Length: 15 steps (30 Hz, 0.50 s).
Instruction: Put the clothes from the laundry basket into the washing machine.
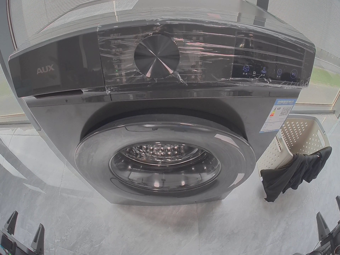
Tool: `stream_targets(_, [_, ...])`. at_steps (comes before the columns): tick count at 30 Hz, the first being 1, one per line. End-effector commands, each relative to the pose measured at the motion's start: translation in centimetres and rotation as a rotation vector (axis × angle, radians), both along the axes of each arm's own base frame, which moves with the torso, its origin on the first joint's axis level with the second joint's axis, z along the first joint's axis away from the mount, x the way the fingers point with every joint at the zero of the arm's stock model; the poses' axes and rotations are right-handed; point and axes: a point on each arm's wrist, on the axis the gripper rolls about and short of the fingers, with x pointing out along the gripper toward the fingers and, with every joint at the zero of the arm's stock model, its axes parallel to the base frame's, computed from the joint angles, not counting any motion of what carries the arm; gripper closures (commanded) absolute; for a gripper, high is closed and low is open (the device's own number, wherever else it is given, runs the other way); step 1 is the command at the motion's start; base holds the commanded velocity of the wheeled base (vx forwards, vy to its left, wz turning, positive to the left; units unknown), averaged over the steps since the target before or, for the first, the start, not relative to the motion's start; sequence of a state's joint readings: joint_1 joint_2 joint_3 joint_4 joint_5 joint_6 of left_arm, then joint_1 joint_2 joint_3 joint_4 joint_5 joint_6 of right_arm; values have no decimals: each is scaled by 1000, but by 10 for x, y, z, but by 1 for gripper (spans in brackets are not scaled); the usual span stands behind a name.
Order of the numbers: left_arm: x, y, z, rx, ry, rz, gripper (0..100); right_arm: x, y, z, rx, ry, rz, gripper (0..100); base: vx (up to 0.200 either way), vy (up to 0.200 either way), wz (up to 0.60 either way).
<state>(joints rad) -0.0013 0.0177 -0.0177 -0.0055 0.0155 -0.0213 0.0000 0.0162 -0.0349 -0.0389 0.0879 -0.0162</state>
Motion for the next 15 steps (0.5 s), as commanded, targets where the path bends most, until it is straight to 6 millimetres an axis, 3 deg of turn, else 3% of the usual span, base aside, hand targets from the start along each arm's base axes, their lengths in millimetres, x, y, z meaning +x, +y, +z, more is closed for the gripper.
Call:
stream_targets(1, [0, 0, -5, 0, -1, 1, 0, -10, 2, 44, -2, -106, 80, 0, 0, 0, 0])
stream_targets(6, [0, 0, -5, 0, -2, 1, 0, 3, 6, 31, -11, 46, 271, 0, 0, 0, 0])
stream_targets(12, [0, 0, -5, 0, -1, 1, 0, 20, 9, 38, 10, 175, 449, 0, 0, 0, 0])
stream_targets(15, [0, 0, -5, 0, 1, 1, 0, 42, 11, 45, 9, 259, 543, 0, 0, 0, 0])
